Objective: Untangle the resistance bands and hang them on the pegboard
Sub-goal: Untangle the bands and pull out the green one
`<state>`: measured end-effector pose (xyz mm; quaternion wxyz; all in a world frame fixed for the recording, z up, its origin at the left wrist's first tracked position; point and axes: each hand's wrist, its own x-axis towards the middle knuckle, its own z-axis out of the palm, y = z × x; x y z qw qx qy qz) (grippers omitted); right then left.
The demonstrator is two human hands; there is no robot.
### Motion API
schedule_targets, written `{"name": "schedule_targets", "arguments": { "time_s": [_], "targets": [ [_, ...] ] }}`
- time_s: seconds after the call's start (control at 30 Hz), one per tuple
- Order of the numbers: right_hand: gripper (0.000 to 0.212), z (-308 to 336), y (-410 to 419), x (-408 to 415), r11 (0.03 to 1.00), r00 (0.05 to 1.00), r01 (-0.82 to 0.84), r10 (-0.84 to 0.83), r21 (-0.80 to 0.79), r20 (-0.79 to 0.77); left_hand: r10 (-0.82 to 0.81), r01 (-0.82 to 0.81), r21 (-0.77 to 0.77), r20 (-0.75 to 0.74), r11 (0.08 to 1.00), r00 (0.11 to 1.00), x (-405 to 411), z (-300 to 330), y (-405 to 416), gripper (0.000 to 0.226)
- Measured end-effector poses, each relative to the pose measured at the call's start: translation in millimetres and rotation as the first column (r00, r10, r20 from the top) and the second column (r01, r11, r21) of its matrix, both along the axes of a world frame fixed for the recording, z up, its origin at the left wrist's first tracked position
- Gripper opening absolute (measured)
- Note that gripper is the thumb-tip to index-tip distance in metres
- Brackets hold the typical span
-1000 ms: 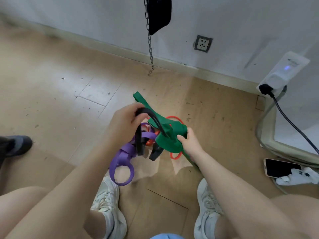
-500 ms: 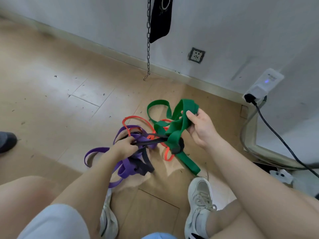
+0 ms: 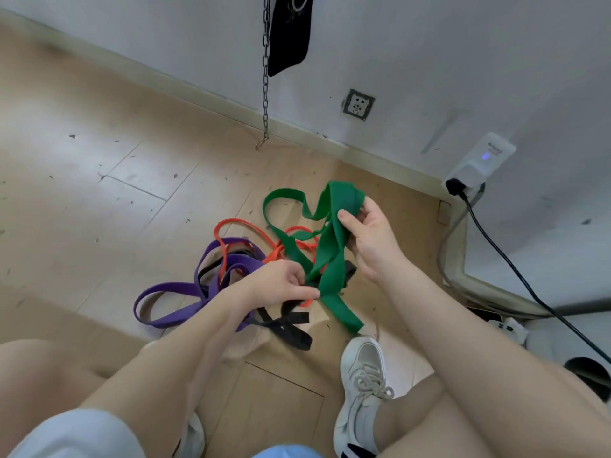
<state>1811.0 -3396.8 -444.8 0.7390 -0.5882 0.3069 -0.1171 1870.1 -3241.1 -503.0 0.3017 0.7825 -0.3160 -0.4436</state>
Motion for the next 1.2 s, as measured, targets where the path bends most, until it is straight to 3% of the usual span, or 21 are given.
{"name": "schedule_targets", "arguments": {
  "time_s": [0.17,0.23,0.3,0.4,0.53,0.63,0.77,0.9,1.03,1.13,1.2],
  "targets": [
    [0.028,-15,1,-9,0.897,0.974,-0.196,0.132,-0.395,-0.185,-0.087,-0.013,0.197,0.49,0.98,0.867,3,20,2,0.04],
    [0.026,-24,6,-8,0.875,0.972,-0.19,0.104,-0.446,-0.21,-0.171,0.021,0.254,0.582,0.967,0.795,5,30,-2,0.036],
    [0.027,-32,12,-8,0.873,0.973,-0.182,0.093,-0.452,-0.213,-0.211,0.056,0.27,0.59,0.961,0.779,5,39,-6,0.032],
    [0.029,-38,17,-13,0.937,0.98,-0.153,0.104,-0.314,-0.169,-0.154,0.031,0.236,0.524,0.971,0.838,13,51,-5,0.024],
    [0.032,-48,16,-21,0.981,0.983,-0.112,0.086,-0.158,-0.163,0.045,-0.038,-0.031,0.294,0.999,0.955,16,78,4,0.02],
    [0.032,-49,18,-23,0.995,0.985,-0.065,0.051,-0.082,-0.162,0.045,-0.009,-0.182,0.194,0.983,0.98,6,91,3,0.017],
    [0.033,-51,23,-20,0.979,0.968,-0.078,0.029,-0.187,-0.25,0.006,0.035,-0.141,0.282,0.989,0.959,5,78,4,0.015],
    [0.024,-46,15,-18,0.989,0.953,0.123,-0.093,0.086,-0.289,0.112,-0.107,-0.031,0.313,0.994,0.943,16,57,12,0.016],
    [0.033,-42,15,-17,0.979,0.984,0.046,-0.01,0.2,-0.176,0.24,-0.233,-0.061,0.174,0.971,0.955,18,50,13,0.014],
    [0.039,-44,27,-20,0.992,0.972,-0.113,0.12,0.046,-0.204,0.268,-0.275,-0.124,-0.07,0.953,0.961,12,50,10,0.013],
    [0.042,-47,26,-22,0.994,0.97,-0.105,0.095,-0.034,-0.226,0.285,-0.314,-0.192,-0.164,0.93,0.944,10,54,10,0.016]
  ]
}}
